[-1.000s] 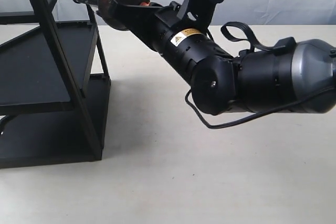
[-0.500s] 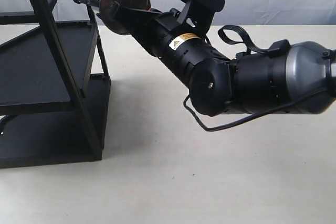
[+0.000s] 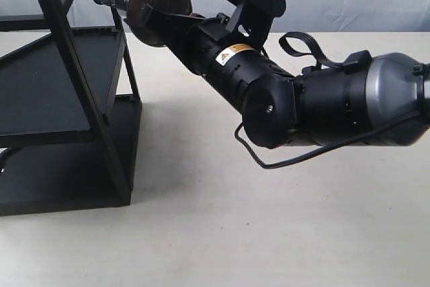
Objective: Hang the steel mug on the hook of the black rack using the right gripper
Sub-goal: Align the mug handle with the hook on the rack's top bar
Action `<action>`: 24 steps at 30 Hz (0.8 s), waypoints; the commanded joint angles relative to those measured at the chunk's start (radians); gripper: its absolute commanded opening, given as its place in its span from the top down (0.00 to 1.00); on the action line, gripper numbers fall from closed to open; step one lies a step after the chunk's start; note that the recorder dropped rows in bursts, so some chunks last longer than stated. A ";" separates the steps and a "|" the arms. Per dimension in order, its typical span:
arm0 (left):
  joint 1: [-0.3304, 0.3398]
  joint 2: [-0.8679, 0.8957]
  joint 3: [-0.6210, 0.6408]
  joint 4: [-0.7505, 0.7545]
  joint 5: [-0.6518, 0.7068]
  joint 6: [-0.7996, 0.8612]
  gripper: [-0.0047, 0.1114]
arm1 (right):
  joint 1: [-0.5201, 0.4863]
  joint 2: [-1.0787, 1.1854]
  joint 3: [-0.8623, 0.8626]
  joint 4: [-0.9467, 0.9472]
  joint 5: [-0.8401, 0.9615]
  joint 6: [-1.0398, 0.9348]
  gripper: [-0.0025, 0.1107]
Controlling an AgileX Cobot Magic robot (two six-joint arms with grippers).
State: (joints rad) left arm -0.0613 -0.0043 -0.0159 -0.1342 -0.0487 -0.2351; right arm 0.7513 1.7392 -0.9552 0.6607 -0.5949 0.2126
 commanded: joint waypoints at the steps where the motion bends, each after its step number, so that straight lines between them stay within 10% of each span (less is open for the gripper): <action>1: -0.002 0.004 -0.002 0.004 -0.001 0.000 0.96 | 0.007 0.011 0.012 -0.023 0.091 -0.035 0.99; 24: -0.002 0.004 -0.002 0.004 -0.001 0.000 0.96 | 0.007 0.011 0.012 -0.053 0.153 -0.034 0.98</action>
State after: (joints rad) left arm -0.0613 -0.0043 -0.0159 -0.1342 -0.0487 -0.2351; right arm 0.7513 1.7392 -0.9552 0.6563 -0.5589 0.2229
